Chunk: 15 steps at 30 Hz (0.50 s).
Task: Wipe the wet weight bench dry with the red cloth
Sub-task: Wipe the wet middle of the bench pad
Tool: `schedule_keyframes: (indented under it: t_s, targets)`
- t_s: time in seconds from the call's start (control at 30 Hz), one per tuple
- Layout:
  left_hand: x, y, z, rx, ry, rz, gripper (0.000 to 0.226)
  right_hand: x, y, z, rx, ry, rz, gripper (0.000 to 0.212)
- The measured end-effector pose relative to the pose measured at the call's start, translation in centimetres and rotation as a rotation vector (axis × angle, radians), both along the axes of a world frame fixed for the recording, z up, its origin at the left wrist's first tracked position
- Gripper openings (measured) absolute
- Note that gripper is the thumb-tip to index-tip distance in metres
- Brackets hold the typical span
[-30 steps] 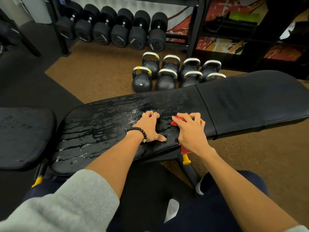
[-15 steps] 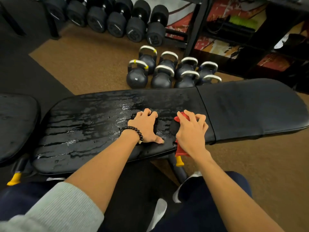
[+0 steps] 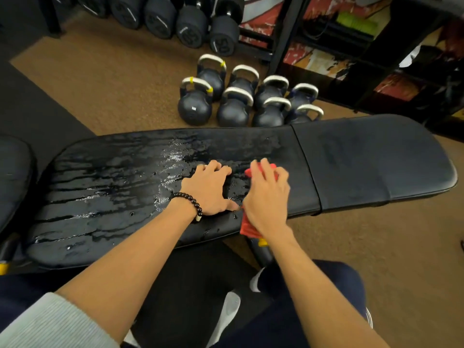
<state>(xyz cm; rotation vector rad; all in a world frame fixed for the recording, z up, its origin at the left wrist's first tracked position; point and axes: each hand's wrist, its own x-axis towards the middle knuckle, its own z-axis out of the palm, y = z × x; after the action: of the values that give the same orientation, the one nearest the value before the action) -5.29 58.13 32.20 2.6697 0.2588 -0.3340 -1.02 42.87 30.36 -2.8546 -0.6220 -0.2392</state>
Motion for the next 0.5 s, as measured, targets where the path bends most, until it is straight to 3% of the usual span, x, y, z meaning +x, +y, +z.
schedule_keyframes:
  t_s: [0.17,0.27,0.4,0.5]
  targets:
    - [-2.8,0.7,-1.5,-0.122,-0.089,0.056,0.074,-2.3,-3.7,-1.2,-0.102,-0.007,0.356,0.069]
    - [-4.5,1.0,-2.3,-0.111,-0.103,0.005,0.084,0.8,-5.7,-0.2,-0.081,0.009,0.239,0.069]
    - [-5.6,1.3,-2.4,-0.09,-0.014,-0.081,0.12,1.7,-3.0,0.4,-0.046,0.051,-0.037,0.064]
    - [-5.7,1.1,-2.6,-0.008,-0.024,-0.108,0.133,-1.2,-0.4,-0.4,-0.082,0.02,0.078,0.065]
